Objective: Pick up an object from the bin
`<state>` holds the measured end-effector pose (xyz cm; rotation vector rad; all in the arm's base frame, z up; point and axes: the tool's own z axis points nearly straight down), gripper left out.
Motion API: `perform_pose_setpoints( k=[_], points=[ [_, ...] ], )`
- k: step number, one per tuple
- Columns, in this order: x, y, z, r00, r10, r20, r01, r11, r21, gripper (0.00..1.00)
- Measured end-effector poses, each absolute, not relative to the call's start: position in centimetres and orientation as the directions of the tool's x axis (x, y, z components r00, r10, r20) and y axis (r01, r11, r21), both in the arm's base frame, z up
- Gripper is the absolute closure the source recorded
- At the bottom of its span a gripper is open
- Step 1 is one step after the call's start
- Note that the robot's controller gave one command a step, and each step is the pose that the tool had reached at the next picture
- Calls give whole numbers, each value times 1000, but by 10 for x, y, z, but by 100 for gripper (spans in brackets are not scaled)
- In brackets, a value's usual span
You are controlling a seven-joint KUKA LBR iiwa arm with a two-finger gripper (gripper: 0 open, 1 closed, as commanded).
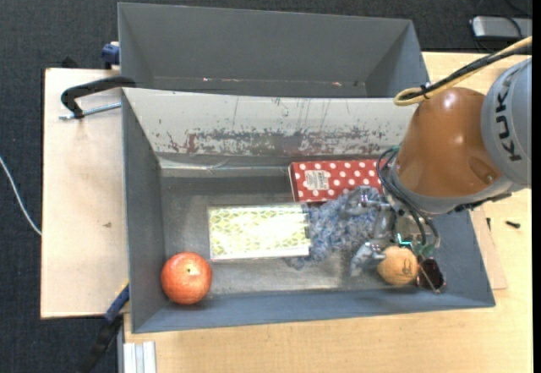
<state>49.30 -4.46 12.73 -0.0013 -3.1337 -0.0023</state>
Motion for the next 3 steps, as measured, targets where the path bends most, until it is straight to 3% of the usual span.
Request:
perform_pose_setpoints(
  k=[1, 2, 3],
  points=[
    [495, -45, 131, -1000, 0, 0, 0, 1000, 1, 0],
    [508, -42, 79, -983, 178, -34, 178, 984, 4, 100],
    [508, -42, 79, -983, 178, -34, 178, 984, 4, 100]
  ],
)
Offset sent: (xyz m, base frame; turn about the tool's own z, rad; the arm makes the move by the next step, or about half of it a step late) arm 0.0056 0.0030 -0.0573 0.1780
